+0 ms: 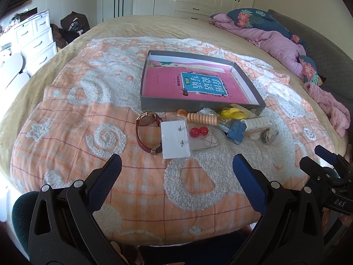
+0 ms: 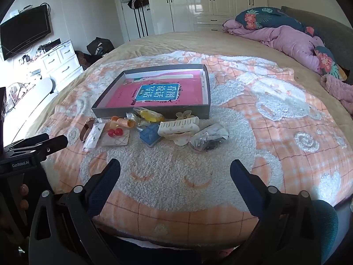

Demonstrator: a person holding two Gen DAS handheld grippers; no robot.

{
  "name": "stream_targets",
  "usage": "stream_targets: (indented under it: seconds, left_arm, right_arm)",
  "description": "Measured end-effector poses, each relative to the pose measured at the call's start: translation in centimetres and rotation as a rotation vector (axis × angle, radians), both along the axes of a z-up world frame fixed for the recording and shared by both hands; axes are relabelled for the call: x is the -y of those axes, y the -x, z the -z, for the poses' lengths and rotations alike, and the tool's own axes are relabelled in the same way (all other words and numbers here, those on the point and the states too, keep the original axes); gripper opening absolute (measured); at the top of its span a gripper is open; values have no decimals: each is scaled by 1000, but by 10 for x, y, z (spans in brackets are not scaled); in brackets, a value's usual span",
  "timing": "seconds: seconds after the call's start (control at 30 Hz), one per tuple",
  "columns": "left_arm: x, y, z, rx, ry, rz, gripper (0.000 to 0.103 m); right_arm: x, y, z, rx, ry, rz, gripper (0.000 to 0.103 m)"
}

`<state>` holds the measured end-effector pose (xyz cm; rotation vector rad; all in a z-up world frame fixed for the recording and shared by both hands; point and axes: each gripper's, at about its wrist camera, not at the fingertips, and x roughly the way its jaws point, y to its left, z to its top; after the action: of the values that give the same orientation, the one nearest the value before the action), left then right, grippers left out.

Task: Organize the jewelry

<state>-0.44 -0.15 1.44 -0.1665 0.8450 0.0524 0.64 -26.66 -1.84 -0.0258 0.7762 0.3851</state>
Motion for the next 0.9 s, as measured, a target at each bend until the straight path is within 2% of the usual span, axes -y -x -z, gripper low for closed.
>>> stream_targets:
  seconds: [0.9]
  left_arm:
    - [-2, -1, -5, -2, -9, -4, 94]
  right_arm:
    - [-4, 1, -3, 10, -4, -18, 99]
